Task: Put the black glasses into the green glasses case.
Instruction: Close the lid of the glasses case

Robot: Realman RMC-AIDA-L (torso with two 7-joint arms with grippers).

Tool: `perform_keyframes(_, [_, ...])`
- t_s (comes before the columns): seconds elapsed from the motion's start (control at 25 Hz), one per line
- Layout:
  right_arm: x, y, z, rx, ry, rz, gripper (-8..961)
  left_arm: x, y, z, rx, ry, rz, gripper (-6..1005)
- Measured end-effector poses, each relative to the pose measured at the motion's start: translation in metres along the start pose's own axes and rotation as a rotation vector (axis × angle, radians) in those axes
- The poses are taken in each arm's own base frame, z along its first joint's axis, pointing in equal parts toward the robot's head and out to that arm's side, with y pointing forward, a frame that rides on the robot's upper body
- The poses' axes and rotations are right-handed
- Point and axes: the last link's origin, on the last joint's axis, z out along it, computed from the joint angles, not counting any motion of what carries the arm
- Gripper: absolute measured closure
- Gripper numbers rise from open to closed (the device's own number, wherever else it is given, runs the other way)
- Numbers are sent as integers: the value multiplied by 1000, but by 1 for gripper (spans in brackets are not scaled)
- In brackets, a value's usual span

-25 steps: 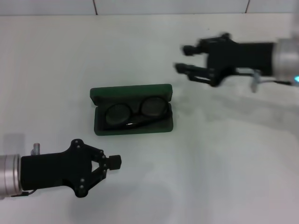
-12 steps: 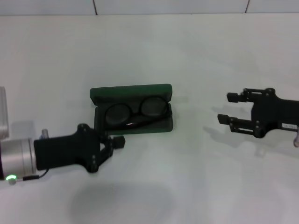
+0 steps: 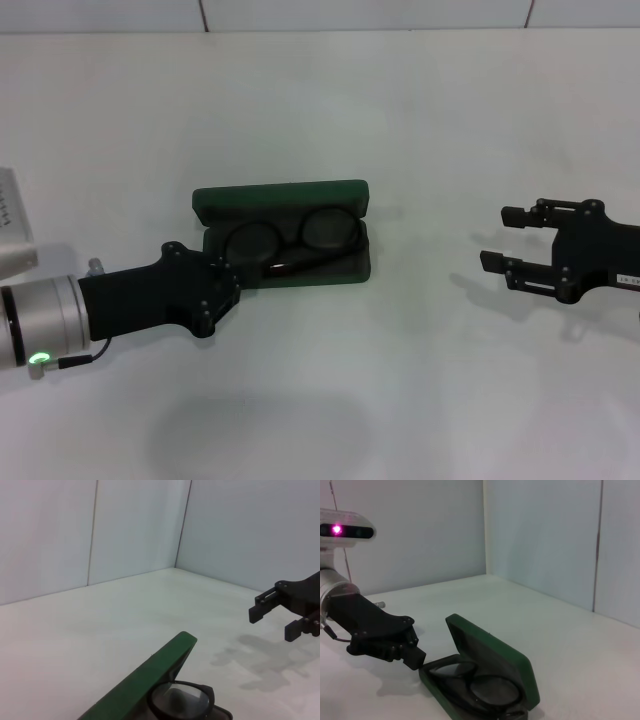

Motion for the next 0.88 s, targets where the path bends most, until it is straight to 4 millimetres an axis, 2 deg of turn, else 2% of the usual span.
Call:
perform_keyframes(0.4, [5, 1, 2, -7, 8, 4, 351, 2, 8, 15, -38, -4, 5, 978])
perform_keyframes(0.64, [5, 2, 3, -11, 10, 4, 351, 7, 3, 26, -23, -15, 6, 976])
perform_keyframes(0.88, [5, 2, 2, -14, 8, 4, 352, 6, -3, 28, 7, -29, -7, 974])
